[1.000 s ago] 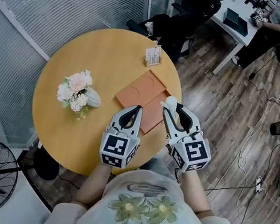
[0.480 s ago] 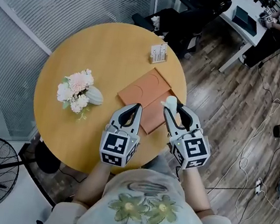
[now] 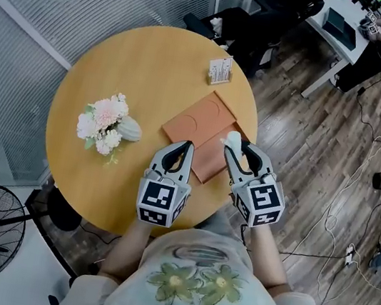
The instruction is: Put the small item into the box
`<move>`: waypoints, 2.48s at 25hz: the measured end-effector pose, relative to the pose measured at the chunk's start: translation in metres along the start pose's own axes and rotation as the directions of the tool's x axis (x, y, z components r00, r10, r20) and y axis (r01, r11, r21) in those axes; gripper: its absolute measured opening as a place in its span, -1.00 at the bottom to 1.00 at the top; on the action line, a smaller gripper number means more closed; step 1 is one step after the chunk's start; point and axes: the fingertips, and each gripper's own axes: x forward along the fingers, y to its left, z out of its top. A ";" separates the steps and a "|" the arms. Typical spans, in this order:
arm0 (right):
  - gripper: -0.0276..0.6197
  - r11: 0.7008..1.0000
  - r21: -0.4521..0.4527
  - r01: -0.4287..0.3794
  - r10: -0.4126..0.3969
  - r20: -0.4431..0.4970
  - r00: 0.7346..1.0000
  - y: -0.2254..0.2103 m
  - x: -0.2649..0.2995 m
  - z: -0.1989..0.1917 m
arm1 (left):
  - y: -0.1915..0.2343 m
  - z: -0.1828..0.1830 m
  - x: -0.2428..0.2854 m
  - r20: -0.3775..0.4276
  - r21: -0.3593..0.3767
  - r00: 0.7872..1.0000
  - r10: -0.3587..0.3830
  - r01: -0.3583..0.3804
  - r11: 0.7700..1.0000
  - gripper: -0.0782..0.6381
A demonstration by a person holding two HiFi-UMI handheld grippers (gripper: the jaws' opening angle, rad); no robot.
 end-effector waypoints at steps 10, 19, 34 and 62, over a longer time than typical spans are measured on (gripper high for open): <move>-0.48 1.000 -0.018 -0.015 0.014 -0.088 0.996 -0.002 0.016 -0.028 | 0.009 -0.008 0.002 -0.018 -0.006 1.000 0.021 -0.021 1.000 -0.81; -0.48 0.999 -0.026 -0.023 0.018 -0.148 0.989 -0.005 0.029 -0.052 | 0.012 -0.012 0.001 -0.030 -0.003 0.999 0.029 -0.029 1.000 -0.81; -0.48 0.997 -0.055 -0.054 0.042 -0.208 0.977 -0.007 0.038 -0.072 | 0.011 -0.013 0.002 -0.040 0.012 0.998 0.041 -0.041 0.999 -0.81; -0.47 0.990 -0.083 -0.117 0.083 -0.333 0.939 -0.009 0.064 -0.121 | 0.025 -0.028 0.004 -0.069 0.009 0.993 0.097 -0.096 0.995 -0.80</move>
